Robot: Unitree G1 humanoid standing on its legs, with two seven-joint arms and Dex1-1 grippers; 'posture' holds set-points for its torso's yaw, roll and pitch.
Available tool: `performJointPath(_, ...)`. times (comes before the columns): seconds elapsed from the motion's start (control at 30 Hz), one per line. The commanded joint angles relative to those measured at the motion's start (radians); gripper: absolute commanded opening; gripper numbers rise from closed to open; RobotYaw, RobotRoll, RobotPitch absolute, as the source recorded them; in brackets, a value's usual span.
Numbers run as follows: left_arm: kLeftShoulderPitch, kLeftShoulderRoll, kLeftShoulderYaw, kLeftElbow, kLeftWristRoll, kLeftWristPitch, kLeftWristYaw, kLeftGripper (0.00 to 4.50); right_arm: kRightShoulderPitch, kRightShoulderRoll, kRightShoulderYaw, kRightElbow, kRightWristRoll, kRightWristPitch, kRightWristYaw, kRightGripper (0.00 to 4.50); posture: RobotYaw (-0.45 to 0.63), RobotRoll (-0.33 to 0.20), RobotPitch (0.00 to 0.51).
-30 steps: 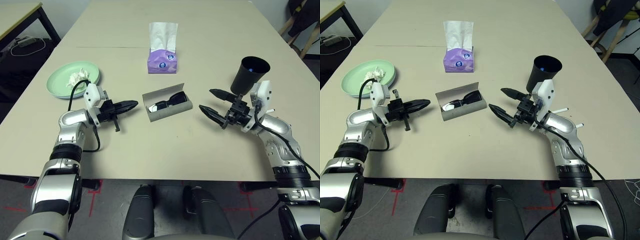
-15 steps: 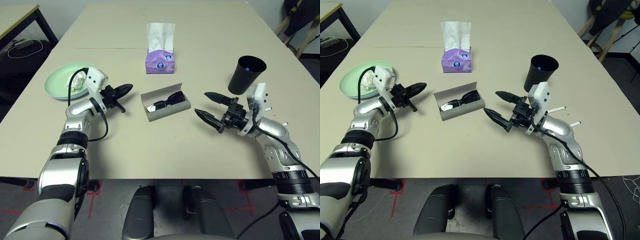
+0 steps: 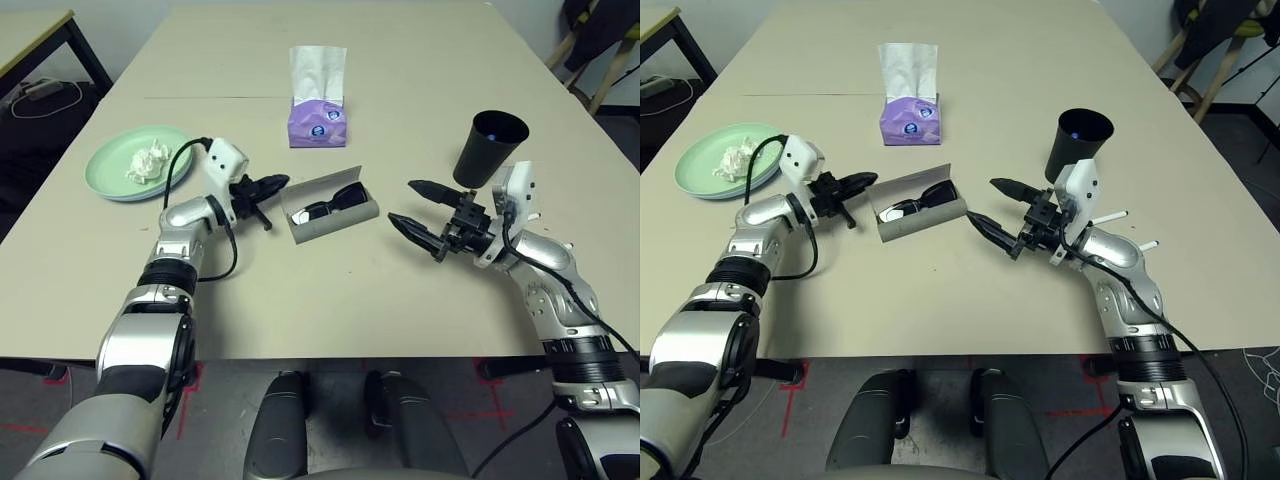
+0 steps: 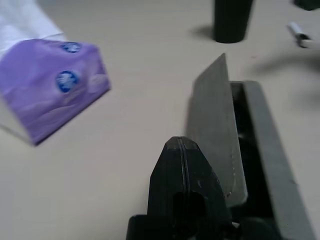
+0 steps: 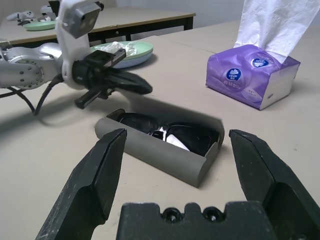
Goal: Organize and tidy the items on the table.
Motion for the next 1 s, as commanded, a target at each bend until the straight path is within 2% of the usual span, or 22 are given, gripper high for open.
performJointPath(0.03,0.039,0.001,-0.038,-0.045,0.004,-0.027,-0.118,0.03,-0.007,0.0,0.004,0.014,0.006,0.005,-0.003,4.5,0.08,0.0,0.141)
performJointPath(0.2,0.095,0.014,-0.082,-0.113,0.018,-0.06,-0.219,0.03,-0.015,0.001,0.002,0.019,0.004,0.0,-0.011,4.5,0.08,0.0,0.141)
performJointPath(0.43,0.119,0.031,-0.095,-0.147,0.023,-0.053,-0.223,0.03,-0.026,0.001,0.002,0.015,0.005,0.0,-0.013,4.5,0.08,0.0,0.141)
performJointPath(0.63,0.062,-0.003,-0.004,-0.192,-0.088,0.02,-0.164,0.03,-0.029,0.001,0.002,0.02,0.004,-0.002,-0.013,4.5,0.08,0.0,0.141)
performJointPath(0.77,0.09,0.0,-0.015,-0.292,-0.121,0.101,-0.206,0.03,-0.038,-0.011,0.011,0.039,-0.023,0.041,-0.047,4.5,0.09,0.0,0.143)
performJointPath(0.87,0.152,-0.011,-0.039,-0.437,-0.158,0.162,-0.235,0.62,-0.078,-0.049,0.043,0.056,-0.059,0.132,-0.059,4.5,0.09,0.0,0.144)
performJointPath(1.0,0.193,-0.022,-0.067,-0.617,-0.201,0.28,-0.228,2.1,-0.172,-0.13,0.078,0.085,-0.082,0.322,-0.06,4.5,0.1,0.0,0.146)
